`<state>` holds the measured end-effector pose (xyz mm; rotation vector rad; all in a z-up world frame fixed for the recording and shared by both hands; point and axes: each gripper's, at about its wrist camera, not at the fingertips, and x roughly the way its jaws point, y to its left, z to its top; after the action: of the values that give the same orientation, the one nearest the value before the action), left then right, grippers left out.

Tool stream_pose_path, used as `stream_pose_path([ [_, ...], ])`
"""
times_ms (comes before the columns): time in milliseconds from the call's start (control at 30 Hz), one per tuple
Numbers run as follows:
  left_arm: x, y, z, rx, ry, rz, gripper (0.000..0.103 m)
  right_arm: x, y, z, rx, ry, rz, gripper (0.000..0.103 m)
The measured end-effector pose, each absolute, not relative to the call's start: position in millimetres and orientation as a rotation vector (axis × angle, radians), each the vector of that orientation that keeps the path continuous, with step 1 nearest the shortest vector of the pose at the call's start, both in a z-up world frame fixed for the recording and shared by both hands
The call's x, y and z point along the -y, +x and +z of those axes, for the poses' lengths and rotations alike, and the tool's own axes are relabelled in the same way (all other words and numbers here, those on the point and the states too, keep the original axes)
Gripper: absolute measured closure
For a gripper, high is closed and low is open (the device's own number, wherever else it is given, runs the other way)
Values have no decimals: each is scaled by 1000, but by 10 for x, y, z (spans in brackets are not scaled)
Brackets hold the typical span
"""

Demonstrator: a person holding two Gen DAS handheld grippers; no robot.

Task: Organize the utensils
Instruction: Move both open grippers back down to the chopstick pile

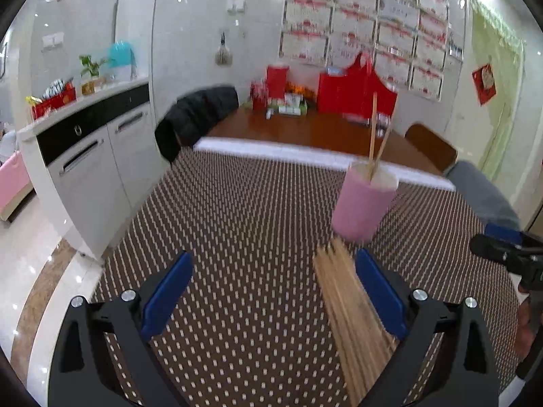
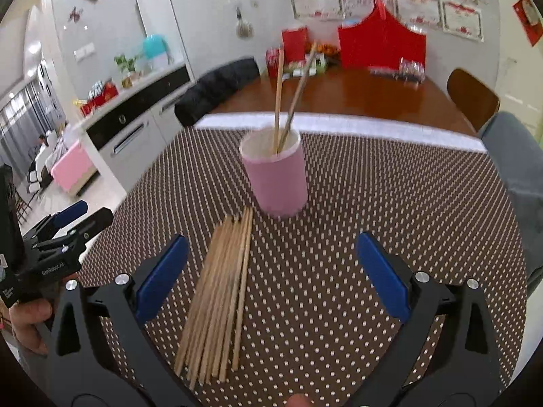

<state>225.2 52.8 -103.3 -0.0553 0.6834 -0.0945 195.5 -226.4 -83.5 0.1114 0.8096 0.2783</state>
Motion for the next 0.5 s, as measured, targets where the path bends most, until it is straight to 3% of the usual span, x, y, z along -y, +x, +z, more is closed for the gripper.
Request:
stream_pose_path([
  [500, -178, 2512, -1913, -986, 63, -116, 8, 2323, 2071, -1258, -922, 148, 279, 6],
])
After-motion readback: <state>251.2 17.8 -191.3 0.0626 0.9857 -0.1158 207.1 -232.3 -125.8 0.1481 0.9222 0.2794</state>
